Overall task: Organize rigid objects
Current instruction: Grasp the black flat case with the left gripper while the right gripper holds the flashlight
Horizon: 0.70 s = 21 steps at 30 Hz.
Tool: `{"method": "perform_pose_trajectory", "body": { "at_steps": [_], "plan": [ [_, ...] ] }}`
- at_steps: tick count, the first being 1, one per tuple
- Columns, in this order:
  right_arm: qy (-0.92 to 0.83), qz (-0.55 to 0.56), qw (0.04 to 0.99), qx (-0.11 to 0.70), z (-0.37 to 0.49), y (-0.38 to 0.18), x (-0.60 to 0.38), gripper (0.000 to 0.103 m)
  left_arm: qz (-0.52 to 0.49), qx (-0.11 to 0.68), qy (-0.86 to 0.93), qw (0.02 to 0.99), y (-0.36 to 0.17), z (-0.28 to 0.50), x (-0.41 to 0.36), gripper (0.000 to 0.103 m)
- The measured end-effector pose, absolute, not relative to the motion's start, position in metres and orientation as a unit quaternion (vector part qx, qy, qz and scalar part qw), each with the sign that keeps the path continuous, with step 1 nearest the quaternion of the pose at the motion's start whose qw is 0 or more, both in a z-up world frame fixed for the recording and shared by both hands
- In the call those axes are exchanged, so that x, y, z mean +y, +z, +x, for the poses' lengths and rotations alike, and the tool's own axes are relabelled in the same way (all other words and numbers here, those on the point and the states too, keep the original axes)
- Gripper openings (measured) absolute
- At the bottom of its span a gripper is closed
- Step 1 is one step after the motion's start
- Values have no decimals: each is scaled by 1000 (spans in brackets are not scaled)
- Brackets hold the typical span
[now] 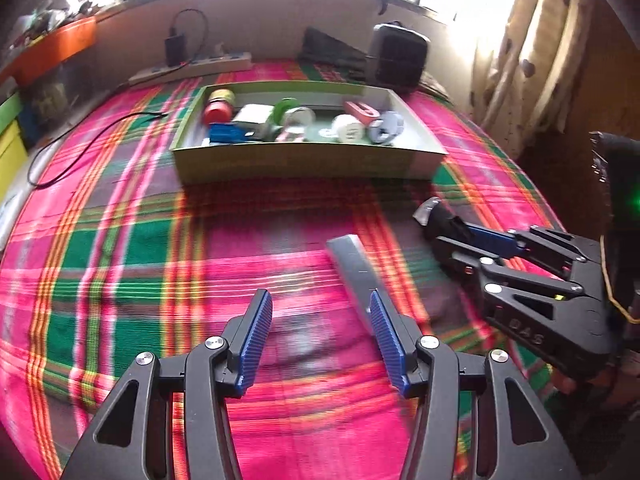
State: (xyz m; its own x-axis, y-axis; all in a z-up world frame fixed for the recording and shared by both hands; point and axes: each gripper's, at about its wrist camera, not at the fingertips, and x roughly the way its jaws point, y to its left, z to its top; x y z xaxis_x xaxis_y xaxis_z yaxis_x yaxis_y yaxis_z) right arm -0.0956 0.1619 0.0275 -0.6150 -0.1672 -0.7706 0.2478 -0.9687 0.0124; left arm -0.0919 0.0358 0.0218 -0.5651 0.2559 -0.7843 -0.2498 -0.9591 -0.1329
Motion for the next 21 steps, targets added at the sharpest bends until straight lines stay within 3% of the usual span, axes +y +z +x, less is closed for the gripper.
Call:
{"method": "perform_pose_trajectory", "body": {
  "at_steps": [21],
  "plan": [
    [-902,417,106,25,-87,30,186,28,-455,50,881,120,12,-95,72,51]
  ]
}}
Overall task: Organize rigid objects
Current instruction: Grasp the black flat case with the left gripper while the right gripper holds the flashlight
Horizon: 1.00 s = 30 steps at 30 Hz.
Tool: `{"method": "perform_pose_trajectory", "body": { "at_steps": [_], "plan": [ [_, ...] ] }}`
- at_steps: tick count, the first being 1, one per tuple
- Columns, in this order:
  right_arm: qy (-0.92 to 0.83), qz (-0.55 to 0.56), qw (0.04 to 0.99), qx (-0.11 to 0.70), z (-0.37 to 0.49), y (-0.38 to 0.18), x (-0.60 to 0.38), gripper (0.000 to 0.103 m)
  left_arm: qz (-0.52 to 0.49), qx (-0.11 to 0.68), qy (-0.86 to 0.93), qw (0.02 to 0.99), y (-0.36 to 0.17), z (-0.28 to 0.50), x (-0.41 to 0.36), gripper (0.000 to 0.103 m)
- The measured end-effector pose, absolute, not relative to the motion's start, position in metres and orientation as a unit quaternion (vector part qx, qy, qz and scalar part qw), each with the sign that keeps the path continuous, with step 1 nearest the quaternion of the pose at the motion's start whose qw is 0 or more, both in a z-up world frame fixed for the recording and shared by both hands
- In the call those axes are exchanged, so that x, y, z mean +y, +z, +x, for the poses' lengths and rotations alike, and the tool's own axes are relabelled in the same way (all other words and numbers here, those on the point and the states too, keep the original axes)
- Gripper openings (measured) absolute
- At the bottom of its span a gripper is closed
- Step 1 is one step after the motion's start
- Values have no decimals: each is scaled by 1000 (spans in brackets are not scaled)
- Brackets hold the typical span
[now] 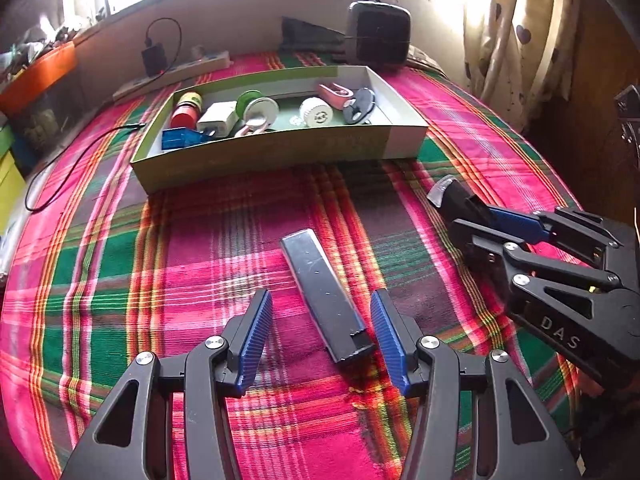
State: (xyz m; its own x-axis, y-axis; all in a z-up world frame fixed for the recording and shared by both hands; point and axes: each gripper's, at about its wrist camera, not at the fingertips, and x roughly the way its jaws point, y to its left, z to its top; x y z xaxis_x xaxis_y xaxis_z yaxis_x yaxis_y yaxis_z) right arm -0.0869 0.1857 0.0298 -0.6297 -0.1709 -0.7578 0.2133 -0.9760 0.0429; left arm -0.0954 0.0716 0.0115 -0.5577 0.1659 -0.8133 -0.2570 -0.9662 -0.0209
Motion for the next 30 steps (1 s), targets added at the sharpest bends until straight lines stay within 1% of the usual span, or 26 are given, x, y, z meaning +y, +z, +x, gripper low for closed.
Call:
{"method": "perform_pose_trajectory", "body": {
  "at_steps": [3,18,21,23,30],
  "plan": [
    [-902,417,108,24,-87,29,186,28,-453,62,883,103,10,-97,68,51],
    [-901,421,105,21,-89,28,187,28,-444,45,889,101,10,-108,56,50],
    [-900,423,104,20,-89,28,188,28,-441,46,891,99,10,-108,56,46],
    [-899,424,104,19,-90,27,188,28,-439,43,892,95,10,-109,54,38],
    [-898,427,101,20,-90,27,188,28,-437,37,894,94,11,-110,48,28]
  ]
}}
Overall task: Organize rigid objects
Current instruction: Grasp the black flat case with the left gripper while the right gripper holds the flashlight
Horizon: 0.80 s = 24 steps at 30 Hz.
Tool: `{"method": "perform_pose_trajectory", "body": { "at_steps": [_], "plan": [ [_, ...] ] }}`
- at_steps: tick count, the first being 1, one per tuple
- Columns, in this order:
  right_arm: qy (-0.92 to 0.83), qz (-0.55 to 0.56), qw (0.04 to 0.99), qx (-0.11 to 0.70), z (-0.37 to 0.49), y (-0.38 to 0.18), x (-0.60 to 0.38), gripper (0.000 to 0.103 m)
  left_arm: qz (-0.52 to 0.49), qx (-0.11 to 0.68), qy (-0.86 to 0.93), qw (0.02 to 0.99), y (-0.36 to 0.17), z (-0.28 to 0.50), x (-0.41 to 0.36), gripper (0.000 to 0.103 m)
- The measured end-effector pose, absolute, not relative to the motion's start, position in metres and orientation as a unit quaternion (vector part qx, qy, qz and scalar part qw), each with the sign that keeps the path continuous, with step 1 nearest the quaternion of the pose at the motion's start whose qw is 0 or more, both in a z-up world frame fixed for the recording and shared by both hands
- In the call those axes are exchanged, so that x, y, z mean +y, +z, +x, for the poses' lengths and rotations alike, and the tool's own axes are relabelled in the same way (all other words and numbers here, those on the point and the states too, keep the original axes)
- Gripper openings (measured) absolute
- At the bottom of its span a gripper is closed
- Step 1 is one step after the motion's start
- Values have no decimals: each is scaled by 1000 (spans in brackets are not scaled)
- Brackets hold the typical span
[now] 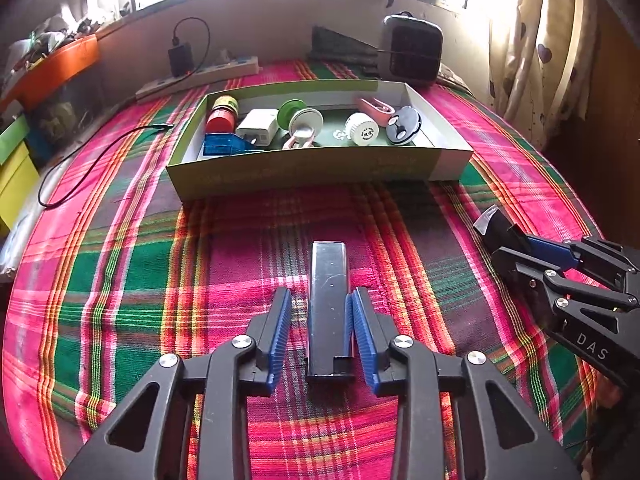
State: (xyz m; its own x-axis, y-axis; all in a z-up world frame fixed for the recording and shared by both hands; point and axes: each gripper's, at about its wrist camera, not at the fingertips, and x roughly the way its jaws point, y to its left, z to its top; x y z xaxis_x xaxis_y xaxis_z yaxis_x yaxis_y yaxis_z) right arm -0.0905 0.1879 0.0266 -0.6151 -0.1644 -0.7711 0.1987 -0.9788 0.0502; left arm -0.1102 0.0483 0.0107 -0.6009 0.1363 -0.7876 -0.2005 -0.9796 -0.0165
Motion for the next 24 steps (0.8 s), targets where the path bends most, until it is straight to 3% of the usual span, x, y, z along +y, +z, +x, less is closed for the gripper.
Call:
{"method": "perform_pose_trajectory", "body": {
  "at_steps": [3,24],
  "plan": [
    [-898,428,99,21,-91,26,187,28,-435,32,895,91,11,-111,46,22],
    [-899,427,95,24,-91,29,185,28,-436,17,894,103,12,-112,42,22]
  ]
}}
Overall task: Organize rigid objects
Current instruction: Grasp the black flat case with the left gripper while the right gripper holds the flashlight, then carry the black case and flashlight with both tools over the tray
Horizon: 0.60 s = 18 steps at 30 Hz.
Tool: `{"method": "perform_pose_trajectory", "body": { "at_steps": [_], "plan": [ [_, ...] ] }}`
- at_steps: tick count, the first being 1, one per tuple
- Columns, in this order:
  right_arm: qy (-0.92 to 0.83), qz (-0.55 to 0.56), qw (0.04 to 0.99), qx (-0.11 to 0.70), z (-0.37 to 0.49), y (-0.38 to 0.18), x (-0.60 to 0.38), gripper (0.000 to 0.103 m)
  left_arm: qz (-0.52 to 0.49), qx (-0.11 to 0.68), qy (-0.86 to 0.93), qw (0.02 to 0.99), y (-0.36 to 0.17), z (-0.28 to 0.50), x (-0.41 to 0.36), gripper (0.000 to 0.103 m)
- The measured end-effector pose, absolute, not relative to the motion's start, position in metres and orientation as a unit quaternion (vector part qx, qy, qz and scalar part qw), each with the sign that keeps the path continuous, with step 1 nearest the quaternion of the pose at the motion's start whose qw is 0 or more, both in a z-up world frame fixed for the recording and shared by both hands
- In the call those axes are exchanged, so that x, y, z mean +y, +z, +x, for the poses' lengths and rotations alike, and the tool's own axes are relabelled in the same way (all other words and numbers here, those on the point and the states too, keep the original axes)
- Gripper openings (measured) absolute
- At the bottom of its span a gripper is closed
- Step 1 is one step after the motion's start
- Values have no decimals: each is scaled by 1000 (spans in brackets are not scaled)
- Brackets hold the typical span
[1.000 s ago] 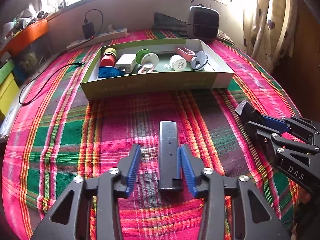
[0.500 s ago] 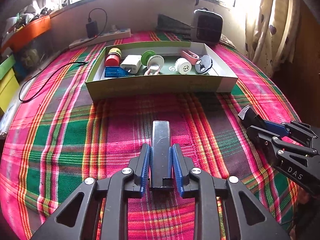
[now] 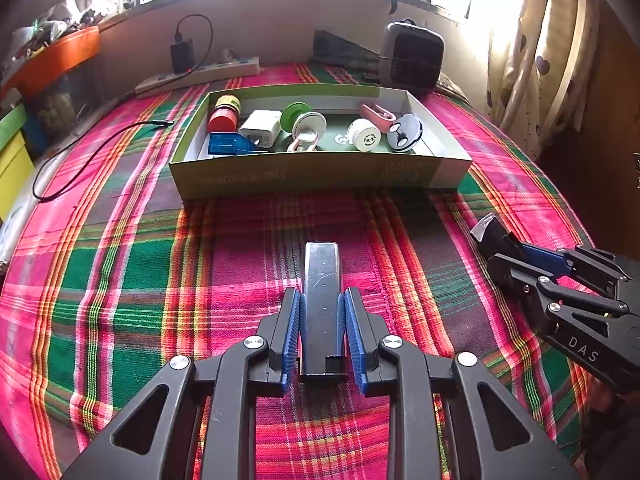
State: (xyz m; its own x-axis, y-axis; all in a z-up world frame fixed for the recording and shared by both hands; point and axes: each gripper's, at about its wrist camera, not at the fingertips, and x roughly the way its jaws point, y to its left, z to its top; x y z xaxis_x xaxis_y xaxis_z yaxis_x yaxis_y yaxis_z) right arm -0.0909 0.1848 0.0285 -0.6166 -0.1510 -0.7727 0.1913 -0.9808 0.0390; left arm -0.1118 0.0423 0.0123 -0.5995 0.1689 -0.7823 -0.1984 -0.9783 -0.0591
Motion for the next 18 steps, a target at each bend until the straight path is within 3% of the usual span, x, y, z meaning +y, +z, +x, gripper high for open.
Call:
{"method": "perform_pose_trajectory", "body": {
  "at_steps": [18],
  "plan": [
    [-908,406,103,20,-103,54,177,28,-411,11,904,115,37,-124,39,22]
  ]
}}
